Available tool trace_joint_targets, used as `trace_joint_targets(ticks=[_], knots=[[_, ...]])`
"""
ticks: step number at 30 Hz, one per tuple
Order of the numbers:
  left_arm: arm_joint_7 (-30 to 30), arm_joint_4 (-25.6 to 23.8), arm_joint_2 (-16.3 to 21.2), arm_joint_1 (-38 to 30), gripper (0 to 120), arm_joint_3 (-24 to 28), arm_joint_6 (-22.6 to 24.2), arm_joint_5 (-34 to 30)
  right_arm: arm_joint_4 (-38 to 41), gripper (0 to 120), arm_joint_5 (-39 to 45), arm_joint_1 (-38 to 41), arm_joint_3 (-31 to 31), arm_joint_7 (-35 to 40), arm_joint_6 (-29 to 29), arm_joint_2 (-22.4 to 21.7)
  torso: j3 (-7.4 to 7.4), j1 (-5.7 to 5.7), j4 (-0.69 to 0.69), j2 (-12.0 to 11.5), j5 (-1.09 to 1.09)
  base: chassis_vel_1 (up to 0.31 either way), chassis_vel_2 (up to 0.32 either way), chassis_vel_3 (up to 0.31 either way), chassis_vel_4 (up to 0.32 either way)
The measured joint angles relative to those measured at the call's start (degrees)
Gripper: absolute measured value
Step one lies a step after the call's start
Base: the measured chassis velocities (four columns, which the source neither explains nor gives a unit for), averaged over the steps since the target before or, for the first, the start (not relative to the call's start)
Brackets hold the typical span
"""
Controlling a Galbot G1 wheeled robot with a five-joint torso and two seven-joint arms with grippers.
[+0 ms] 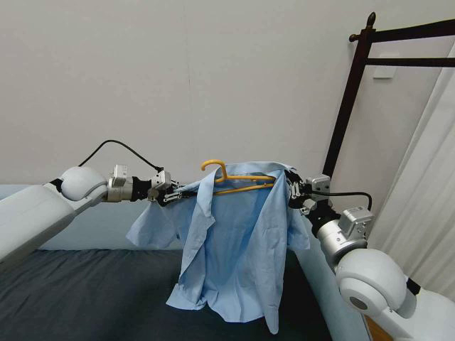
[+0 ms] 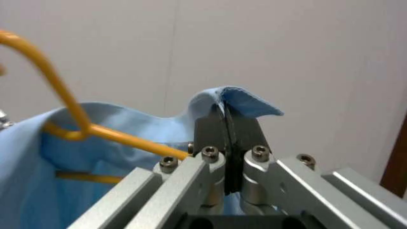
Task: Pick up the clothes from the sofa and hang them on the clothes hanger.
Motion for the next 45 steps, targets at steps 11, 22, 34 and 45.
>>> trace_joint_targets(ticks=[11,22,34,45], knots=[[-0.09,-1.42,-1.76,-3.39,1,3.77,2.73,-6.70,-6.19,0,-21.58,4.11,-13.52,-6.42,3.87,0.00,0.01,0.01,0.01,-0.01,0.02,0.000,0.000,0.000,0.000],[2.94,3.05,-3.61,-9.89,1,7.57,2.24,-9.69,-4.23,0,-21.66,4.30,-14.50,-7.18,4.85,0.49,0.01,0.01,0.00,-0.01,0.02,0.000,0.000,0.000,0.000],[6.11,5.77,-6.67,-12.73,1,9.59,1.66,-11.31,-3.09,0,-21.56,2.46,-12.62,-7.22,4.89,0.35,0.01,0.00,-0.01,-0.01,0.02,0.000,0.000,0.000,0.000],[7.34,5.63,-5.46,-13.08,1,10.15,1.01,-12.14,-3.62,0,-21.80,2.08,-12.73,-6.82,4.62,0.28,0.01,0.00,0.01,-0.01,0.01,0.000,0.000,0.000,0.000]])
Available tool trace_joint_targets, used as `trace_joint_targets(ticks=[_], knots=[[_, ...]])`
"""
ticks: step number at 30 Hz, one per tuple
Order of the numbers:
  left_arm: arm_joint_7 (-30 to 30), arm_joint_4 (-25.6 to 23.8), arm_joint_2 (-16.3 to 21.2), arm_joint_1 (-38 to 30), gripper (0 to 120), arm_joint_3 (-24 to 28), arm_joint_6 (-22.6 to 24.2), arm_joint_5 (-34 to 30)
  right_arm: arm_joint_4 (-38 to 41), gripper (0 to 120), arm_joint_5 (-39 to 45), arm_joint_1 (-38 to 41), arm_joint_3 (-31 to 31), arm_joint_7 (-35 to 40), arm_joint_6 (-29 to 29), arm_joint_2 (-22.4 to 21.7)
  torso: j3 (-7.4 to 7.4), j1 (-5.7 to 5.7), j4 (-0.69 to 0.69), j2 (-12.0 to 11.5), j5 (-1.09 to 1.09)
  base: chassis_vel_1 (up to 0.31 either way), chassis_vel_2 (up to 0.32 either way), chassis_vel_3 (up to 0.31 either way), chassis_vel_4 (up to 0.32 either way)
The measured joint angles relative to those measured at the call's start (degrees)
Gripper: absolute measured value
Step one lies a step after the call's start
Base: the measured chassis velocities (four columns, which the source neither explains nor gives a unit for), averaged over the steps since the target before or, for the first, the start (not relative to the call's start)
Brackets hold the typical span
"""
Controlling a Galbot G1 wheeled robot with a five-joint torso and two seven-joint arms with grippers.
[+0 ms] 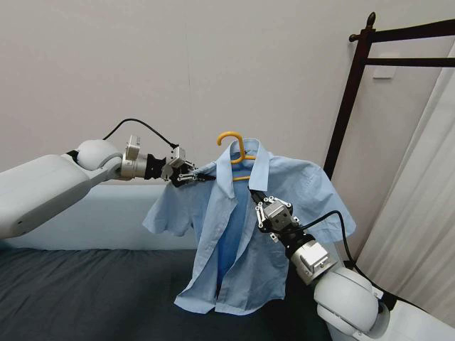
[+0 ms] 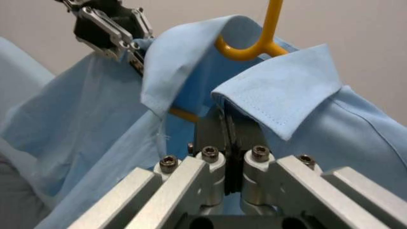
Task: Pick up the clothes from the sofa and hang them on the clothes hanger.
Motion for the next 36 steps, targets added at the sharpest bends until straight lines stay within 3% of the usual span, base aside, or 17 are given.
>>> trace_joint_targets(ticks=[3,6,9,12,14,16,20,25,28,31,36], knots=[[0.00,0.02,0.37,0.38,1,-0.11,-0.42,0.34,1.36,5,1.50,-0.77,0.15,-0.42,-0.82,-0.04,0.00,0.00,-0.01,0.00,0.00,0.000,0.000,0.000,0.000],[0.01,0.52,0.94,1.38,1,-0.65,-1.06,0.98,4.78,22,4.84,-3.08,2.26,-1.27,-1.52,-1.87,0.00,0.00,0.00,0.00,-0.01,0.000,0.000,0.000,0.000],[0.01,0.53,1.12,1.75,1,-1.00,-1.16,1.28,5.51,27,5.46,-4.51,3.42,-1.46,-1.57,-2.63,0.00,0.00,0.00,0.00,0.00,0.000,0.000,0.000,0.000],[0.15,0.36,1.59,2.68,1,-2.33,-1.33,1.60,9.37,44,11.14,-11.18,9.87,-3.13,-2.29,-6.20,0.00,0.00,-0.01,0.00,0.02,0.000,0.000,0.000,0.000],[0.26,0.43,1.67,2.74,1,-2.47,-1.40,1.63,10.35,45,12.71,-12.67,11.41,-4.16,-2.75,-6.93,0.00,0.00,-0.01,0.00,0.02,0.000,0.000,0.000,0.000],[0.79,0.98,1.75,2.81,1,-2.66,-1.69,1.65,13.99,55,19.51,-18.62,19.74,-9.81,-3.73,-10.56,0.00,0.00,-0.02,0.01,0.00,0.000,0.000,0.000,0.000],[2.55,1.37,1.88,2.67,1,-2.65,-2.05,0.87,15.44,69,25.18,-22.64,25.98,-15.32,-0.77,-14.73,0.00,-0.01,-0.04,0.01,0.00,0.000,0.000,0.000,0.000],[6.23,1.28,1.79,1.19,1,-1.88,-2.14,-0.88,11.00,86,34.60,-16.56,28.27,-19.45,0.04,-20.21,0.00,-0.01,0.01,0.00,0.04,0.000,0.000,0.000,0.000],[8.50,1.40,0.41,0.56,1,-1.58,-1.81,-1.90,5.48,98,41.54,-8.87,29.53,-22.86,-1.28,-25.26,0.01,0.00,-0.01,0.00,0.00,0.000,0.000,0.000,0.000],[9.72,1.02,0.05,0.38,1,-1.58,-1.60,-1.69,2.73,100,43.23,-6.14,29.57,-24.52,-1.86,-27.04,0.00,0.00,-0.02,0.00,0.04,0.000,0.000,0.000,0.000],[10.56,0.61,-0.35,1.21,1,-2.81,-1.71,0.98,-0.61,100,43.51,-3.19,29.74,-33.50,-4.76,-31.08,0.00,-0.01,0.01,0.00,0.01,0.000,0.000,0.000,0.000]])
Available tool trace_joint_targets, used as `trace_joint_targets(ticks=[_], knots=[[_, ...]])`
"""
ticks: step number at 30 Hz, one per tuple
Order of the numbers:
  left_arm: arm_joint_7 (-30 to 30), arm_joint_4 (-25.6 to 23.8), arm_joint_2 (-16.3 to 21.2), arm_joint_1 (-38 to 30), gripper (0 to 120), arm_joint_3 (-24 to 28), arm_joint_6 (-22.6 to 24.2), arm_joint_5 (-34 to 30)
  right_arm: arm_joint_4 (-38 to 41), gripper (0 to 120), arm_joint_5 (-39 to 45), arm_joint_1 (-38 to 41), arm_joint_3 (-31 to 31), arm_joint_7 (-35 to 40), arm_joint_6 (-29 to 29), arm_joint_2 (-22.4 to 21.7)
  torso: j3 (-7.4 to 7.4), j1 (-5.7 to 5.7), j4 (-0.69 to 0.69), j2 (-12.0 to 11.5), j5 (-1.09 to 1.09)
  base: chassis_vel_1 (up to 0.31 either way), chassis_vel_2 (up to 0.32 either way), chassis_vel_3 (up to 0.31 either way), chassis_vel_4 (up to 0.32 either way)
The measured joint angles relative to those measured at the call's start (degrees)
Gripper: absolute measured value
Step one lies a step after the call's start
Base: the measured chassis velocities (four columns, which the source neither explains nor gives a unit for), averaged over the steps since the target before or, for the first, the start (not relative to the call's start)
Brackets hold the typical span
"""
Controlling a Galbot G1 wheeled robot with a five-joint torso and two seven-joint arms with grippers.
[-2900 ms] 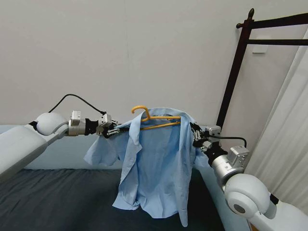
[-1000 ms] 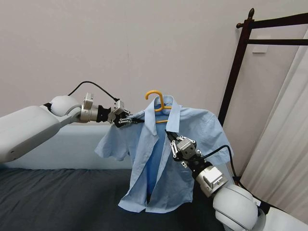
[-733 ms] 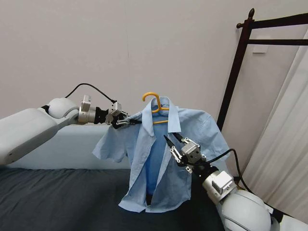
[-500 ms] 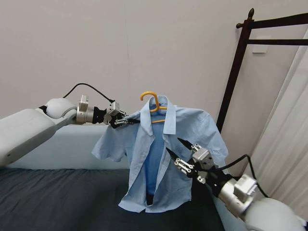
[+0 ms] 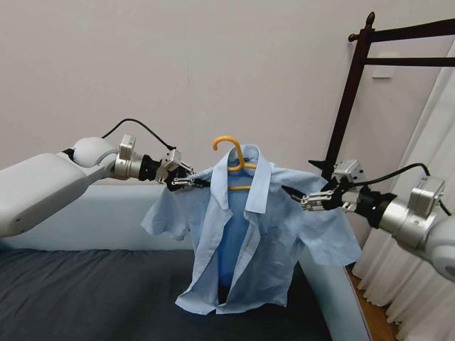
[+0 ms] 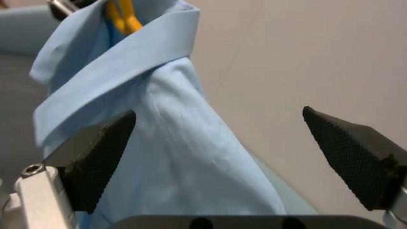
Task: Pick up the clothes from the sofa and hang them on the clothes hanger.
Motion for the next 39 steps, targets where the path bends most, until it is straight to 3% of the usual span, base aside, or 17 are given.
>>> trace_joint_targets(ticks=[5,7,19,24,28,35,39], knots=[[0.47,0.87,-3.26,0.49,1,-0.24,-0.96,2.45,-0.40,100,-1.17,0.84,0.13,-8.41,-4.74,-4.31,0.00,0.00,0.00,0.00,0.01,0.000,0.000,0.000,0.000],[0.64,0.29,-4.61,0.76,1,-0.32,-1.26,3.40,-0.70,100,-0.83,1.19,0.13,-10.05,-6.68,-5.97,0.00,0.01,-0.08,0.00,0.00,0.000,0.000,0.000,0.000],[0.73,-2.13,-4.55,1.42,1,-0.79,-1.25,4.45,-0.54,100,0.21,0.48,-1.07,-11.41,-9.71,-7.44,0.00,0.01,-0.01,0.00,0.00,0.000,0.000,0.000,0.000],[0.70,-2.28,-4.78,1.42,1,-0.62,-1.14,4.79,0.35,87,0.43,0.53,-1.38,-10.95,-9.78,-6.91,0.00,0.00,-0.02,0.00,0.00,0.000,0.000,0.000,0.000],[0.43,-2.74,-4.96,1.72,1,-0.61,-1.06,5.01,0.54,67,0.39,0.46,-1.78,-10.72,-10.26,-6.47,0.00,0.01,-0.02,0.00,0.00,0.000,0.000,0.000,0.000],[0.33,-3.01,-4.92,2.10,1,-0.76,-1.11,5.35,0.45,49,0.70,0.22,-1.83,-11.14,-10.56,-7.03,0.00,0.01,-0.02,0.00,-0.01,0.000,0.000,0.000,0.000],[0.23,-3.71,-4.76,2.12,1,-0.86,-1.42,5.89,0.97,29,0.34,-0.14,-2.18,-11.21,-10.67,-6.89,0.00,0.00,-0.02,0.00,0.00,0.000,0.000,0.000,0.000]])
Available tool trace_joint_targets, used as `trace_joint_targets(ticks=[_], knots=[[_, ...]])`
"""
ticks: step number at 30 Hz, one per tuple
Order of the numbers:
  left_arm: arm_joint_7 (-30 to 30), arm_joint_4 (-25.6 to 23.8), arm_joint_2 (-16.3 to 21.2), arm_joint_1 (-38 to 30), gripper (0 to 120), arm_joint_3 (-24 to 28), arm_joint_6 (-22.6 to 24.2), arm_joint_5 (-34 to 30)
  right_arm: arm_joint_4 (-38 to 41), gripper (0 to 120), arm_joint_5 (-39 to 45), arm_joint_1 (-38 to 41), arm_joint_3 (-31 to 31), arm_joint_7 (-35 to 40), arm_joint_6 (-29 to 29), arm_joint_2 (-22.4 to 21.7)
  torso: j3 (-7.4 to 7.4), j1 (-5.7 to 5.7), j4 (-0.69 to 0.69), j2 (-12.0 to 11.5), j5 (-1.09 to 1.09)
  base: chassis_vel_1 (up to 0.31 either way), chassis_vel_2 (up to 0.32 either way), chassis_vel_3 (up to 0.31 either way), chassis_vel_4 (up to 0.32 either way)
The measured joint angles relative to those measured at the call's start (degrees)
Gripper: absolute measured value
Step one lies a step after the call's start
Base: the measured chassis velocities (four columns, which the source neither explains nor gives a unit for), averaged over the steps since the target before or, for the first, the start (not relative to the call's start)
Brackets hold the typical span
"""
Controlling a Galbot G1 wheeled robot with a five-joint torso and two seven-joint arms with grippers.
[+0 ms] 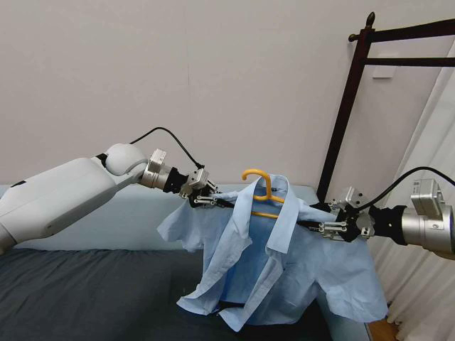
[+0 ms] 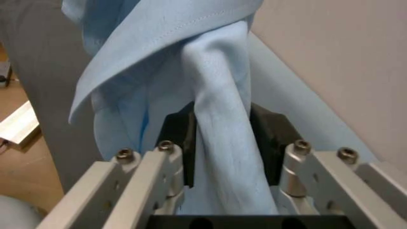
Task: Pick up the clothes from the sofa and hang them on the clothes hanger.
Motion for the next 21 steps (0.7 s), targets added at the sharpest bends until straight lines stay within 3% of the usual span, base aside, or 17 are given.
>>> trace_joint_targets(ticks=[6,17,21], knots=[[-0.54,-1.46,0.09,0.13,1,-0.09,-0.10,0.50,0.07,8,-1.81,-0.34,-0.60,-0.70,0.26,0.39,0.00,0.00,0.00,0.00,0.00,0.000,0.000,0.000,0.000],[-2.28,-0.49,-0.32,0.11,1,-0.11,-1.70,1.54,-0.36,5,-1.66,-0.56,-0.66,-0.98,1.15,0.34,0.00,0.00,0.00,0.00,0.00,0.000,0.000,0.000,0.000],[-2.86,0.55,-0.44,-0.39,12,-0.92,-3.53,4.15,-0.78,5,-1.54,-0.57,-0.71,-0.65,1.10,0.78,0.00,0.00,0.00,0.00,0.00,0.000,0.000,0.000,0.000]])
